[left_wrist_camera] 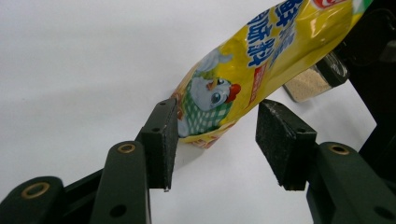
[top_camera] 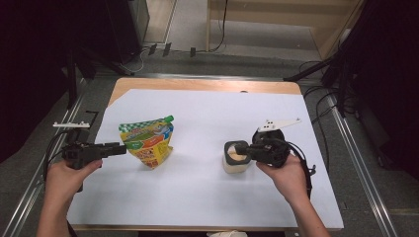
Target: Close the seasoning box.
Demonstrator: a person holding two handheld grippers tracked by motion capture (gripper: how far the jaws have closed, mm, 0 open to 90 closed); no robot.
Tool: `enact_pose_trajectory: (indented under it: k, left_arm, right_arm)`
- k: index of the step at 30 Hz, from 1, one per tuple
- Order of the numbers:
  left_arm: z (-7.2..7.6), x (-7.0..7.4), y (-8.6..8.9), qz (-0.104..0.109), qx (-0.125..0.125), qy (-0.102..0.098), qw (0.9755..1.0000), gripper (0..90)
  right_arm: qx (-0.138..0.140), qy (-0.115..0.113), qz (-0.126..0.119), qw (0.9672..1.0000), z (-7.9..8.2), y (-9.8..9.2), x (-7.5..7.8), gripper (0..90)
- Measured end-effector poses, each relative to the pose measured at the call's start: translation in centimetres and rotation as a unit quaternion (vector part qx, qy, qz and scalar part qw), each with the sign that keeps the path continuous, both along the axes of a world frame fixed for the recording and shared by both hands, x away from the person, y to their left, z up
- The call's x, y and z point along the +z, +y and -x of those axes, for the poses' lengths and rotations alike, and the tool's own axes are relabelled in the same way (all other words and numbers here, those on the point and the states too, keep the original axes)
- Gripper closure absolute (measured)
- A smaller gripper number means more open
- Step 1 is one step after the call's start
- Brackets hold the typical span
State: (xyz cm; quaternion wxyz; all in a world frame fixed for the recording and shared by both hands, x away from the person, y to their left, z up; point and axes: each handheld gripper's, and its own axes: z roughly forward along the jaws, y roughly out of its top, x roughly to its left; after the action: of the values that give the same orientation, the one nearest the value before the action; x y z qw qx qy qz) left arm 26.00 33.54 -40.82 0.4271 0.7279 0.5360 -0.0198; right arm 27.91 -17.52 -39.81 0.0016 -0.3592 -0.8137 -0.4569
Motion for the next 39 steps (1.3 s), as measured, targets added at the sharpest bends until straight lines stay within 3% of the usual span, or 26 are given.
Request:
enact_pose_trajectory:
  k: [8, 11, 15, 22, 27, 34, 39]
  left_arm:
    - [-0.1, -0.4, 1.2, 0.004, 0.024, -0.005, 0.9997, 48.6]
    - [-0.6, -0.8, 0.9, -0.001, 0.020, -0.005, 0.9998, 49.7]
    - [-1.3, -1.3, 0.5, -0.007, 0.028, -0.007, 0.9996, 50.0]
    - [-2.2, -1.8, -0.6, -0.010, 0.011, -0.008, 0.9999, 50.3]
    - [-2.7, -2.1, -1.1, -0.007, 0.000, -0.006, 1.0000, 50.9]
    - [-3.2, -2.3, -1.7, -0.001, -0.003, -0.009, 1.0000, 50.2]
    - [-2.9, -2.4, -1.7, 0.002, -0.003, -0.007, 1.0000, 49.3]
  right_arm:
    - [-0.022, -0.014, 0.000, 0.9997, -0.1, -2.0, 1.5, 90.0]
    - [-0.036, -0.025, 0.008, 0.9990, -0.2, -3.2, 2.2, 90.0]
    - [-0.055, -0.034, -0.002, 0.9979, -0.2, -5.1, 3.1, 90.0]
    - [-0.093, -0.033, -0.005, 0.9951, -0.2, -8.1, 3.5, 90.0]
    - [-0.115, -0.024, -0.001, 0.9931, -0.6, -9.2, 2.5, 90.0]
    - [-0.105, -0.005, 0.010, 0.9944, -1.2, -8.1, 0.5, 90.0]
    - [-0.100, 0.004, -0.001, 0.9950, -1.3, -7.6, -0.2, 90.0]
